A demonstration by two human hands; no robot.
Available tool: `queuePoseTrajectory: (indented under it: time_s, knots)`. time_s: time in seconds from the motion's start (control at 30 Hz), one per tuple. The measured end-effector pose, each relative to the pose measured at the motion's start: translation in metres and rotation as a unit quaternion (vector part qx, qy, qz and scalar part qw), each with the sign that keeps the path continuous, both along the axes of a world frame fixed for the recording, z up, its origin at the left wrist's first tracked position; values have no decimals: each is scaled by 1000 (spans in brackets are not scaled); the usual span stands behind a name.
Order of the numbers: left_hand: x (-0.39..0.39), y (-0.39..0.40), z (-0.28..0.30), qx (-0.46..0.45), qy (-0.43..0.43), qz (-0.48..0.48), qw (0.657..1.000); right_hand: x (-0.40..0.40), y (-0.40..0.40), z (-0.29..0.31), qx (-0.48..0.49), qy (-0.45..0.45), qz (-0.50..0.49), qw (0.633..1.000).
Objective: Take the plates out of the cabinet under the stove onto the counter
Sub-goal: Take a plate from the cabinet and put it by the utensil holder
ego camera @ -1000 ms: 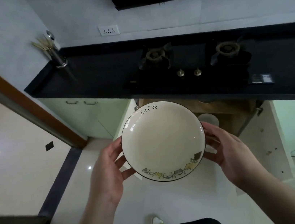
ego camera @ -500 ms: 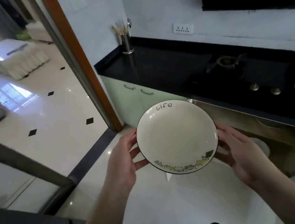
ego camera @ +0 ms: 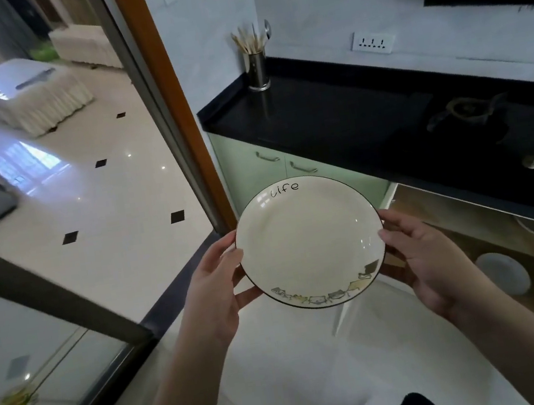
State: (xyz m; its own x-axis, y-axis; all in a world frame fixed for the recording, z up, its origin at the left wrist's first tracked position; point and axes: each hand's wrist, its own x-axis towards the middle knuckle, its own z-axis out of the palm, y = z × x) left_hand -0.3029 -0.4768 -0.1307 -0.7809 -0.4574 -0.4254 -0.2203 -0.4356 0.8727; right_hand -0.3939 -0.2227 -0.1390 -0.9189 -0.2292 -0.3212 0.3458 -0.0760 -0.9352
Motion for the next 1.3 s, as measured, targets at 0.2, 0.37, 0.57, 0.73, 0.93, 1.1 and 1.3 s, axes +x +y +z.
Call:
queuePoseTrajectory:
  time_s: [0.2,0.37,0.57,0.73,0.93,1.1,1.3]
  knots:
    - [-63,-10,-7,7,-3,-26,1000,-52,-10,-9,4,0,-24,1000]
    - [-127,-18,2,9,2,-33,999,-107,-24,-8,-5,-2,-47,999]
    - [-175,-58,9,-15,8,-26,1000,-167,-61,-5,5,-9,-31,999]
    - [-204,-110,10,2,22,-15,1000,-208,-120,-3,-7,-23,-20,1000]
    - [-244,-198,14,-12,41,-12,999,-247,-207,1,-11,4,-21,1000]
    - [-271,-271,28,-20,50,-33,998,-265,-275,7,-17,9,-41,999]
    - [-328,-319,28,-27,41,-88,995,-292,-311,4,-27,8,-93,995]
